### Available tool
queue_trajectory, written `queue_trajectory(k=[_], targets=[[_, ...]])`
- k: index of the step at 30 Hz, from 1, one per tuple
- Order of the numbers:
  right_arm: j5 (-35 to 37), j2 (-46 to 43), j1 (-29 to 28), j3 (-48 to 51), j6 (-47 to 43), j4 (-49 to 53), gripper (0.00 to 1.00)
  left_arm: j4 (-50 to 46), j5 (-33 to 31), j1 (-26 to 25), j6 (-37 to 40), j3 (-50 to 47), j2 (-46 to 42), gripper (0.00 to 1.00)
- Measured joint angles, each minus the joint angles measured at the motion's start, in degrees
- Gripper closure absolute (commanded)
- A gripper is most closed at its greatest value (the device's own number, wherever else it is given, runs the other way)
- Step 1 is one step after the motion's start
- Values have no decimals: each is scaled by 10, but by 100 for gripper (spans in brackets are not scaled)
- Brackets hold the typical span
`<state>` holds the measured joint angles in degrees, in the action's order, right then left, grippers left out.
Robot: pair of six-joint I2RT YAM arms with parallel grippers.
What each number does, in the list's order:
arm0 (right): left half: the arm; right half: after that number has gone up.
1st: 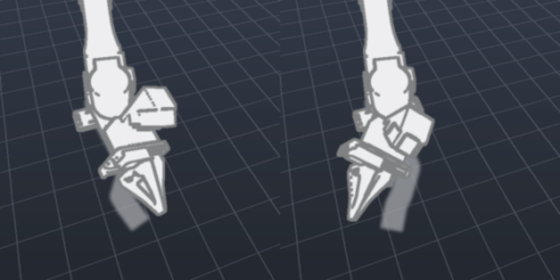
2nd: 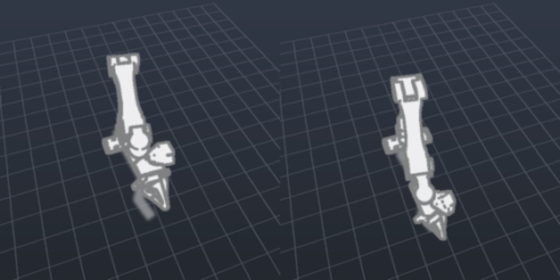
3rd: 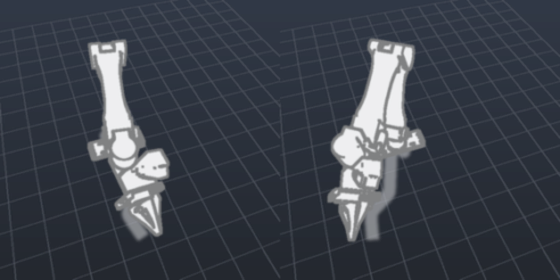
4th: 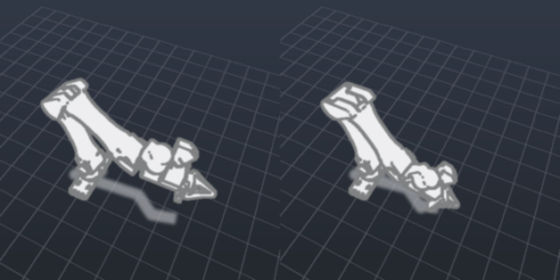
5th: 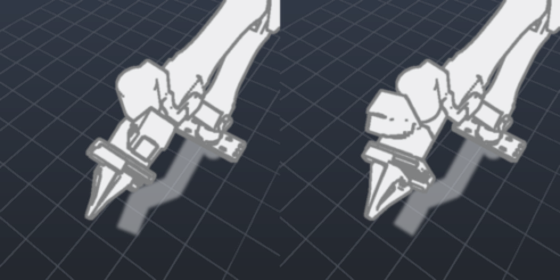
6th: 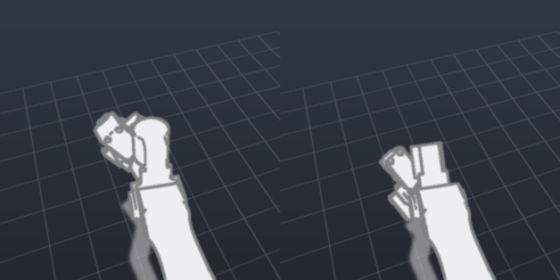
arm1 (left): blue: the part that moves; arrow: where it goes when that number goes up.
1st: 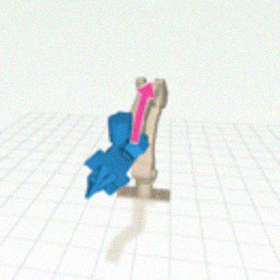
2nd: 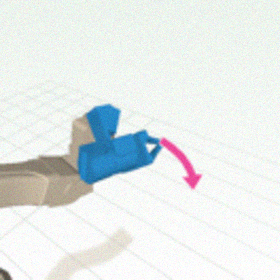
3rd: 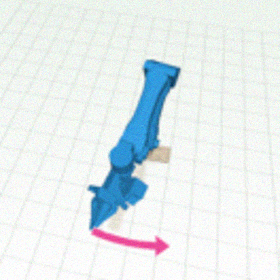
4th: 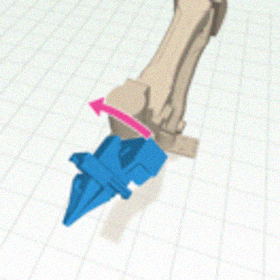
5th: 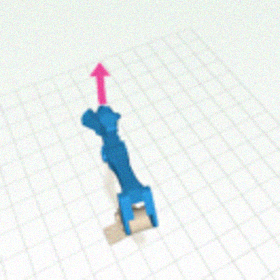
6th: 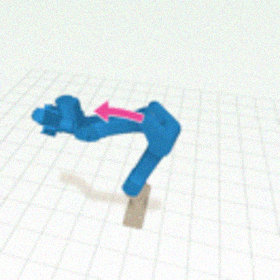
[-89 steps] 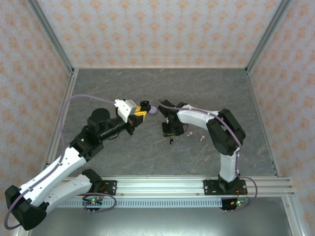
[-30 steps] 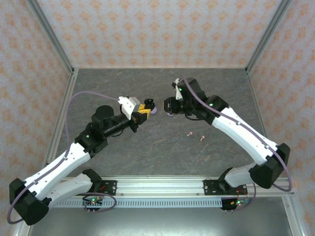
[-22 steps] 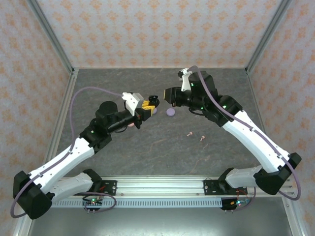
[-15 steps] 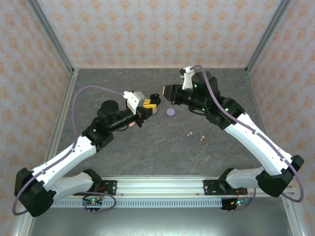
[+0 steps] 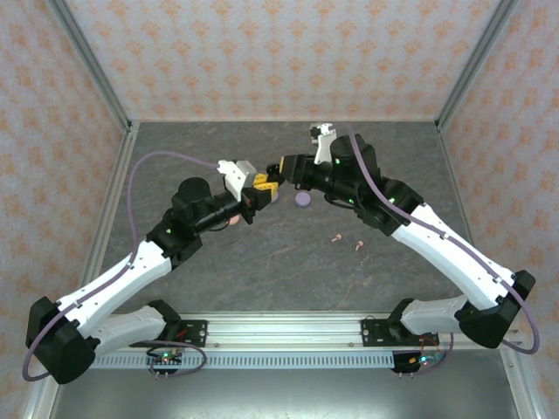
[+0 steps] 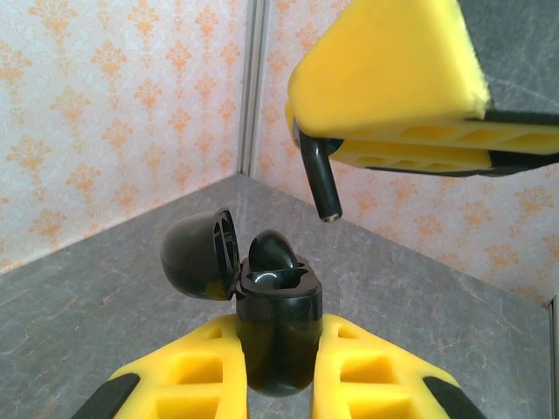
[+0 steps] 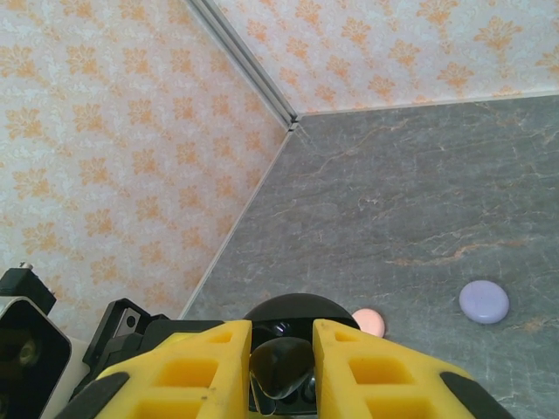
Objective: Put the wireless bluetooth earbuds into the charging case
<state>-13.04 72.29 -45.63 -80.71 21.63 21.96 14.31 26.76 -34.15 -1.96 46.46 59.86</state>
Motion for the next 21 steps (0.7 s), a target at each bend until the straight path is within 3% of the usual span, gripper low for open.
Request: queue_trajectory(k=[21], targets=[[3, 14, -6, 24, 8, -9, 76, 0, -4, 0, -11, 0, 1, 100]])
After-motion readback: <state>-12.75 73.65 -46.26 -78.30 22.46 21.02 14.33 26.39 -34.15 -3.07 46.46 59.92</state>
